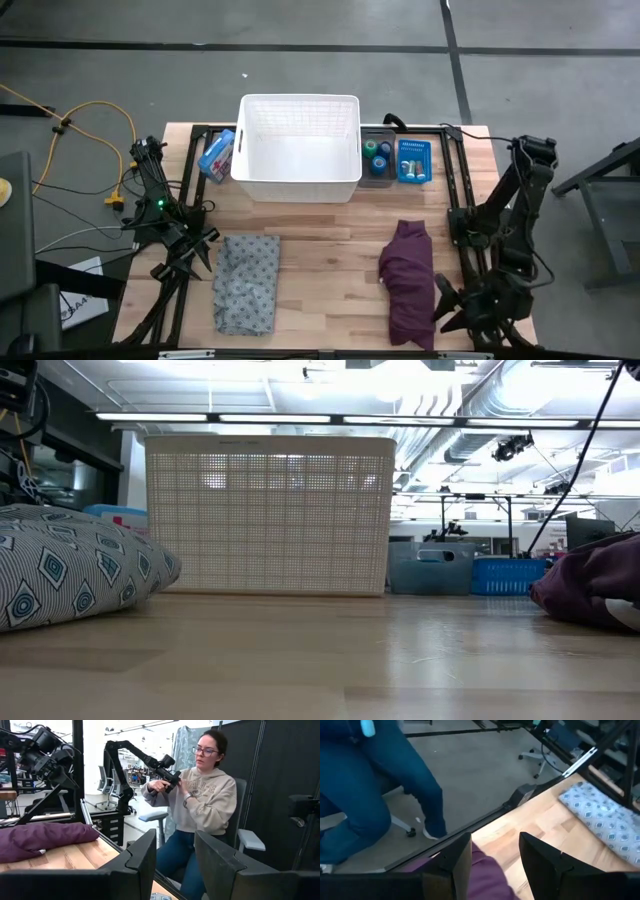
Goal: Pick & Place Medicine items
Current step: Put the violet patient gown into the white laundry bin
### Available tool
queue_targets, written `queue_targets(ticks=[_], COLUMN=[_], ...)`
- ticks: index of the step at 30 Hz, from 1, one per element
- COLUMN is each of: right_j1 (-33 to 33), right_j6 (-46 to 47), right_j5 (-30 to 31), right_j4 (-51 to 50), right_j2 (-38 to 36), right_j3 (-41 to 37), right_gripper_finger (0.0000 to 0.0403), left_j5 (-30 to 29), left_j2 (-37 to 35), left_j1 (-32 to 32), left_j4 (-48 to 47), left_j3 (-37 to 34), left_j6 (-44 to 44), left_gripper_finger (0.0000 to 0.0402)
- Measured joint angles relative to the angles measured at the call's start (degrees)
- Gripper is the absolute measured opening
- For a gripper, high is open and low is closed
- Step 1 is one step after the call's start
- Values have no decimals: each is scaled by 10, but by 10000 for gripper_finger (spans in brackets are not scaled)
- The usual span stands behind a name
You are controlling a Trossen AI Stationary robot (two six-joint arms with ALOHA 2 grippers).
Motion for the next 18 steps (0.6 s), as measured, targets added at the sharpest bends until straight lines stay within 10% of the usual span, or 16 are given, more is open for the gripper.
queue_targets(ticks=[18], right_j1=[4], right_j6=[130], right_j5=[-72], right_j4=[-96], right_j2=[0], right_j3=[0], right_gripper_finger=[153], left_j5=[0], left_j2=[0], left_j1=[0], left_j4=[0], left_j3=[0], left_j6=[0], left_gripper_finger=[127])
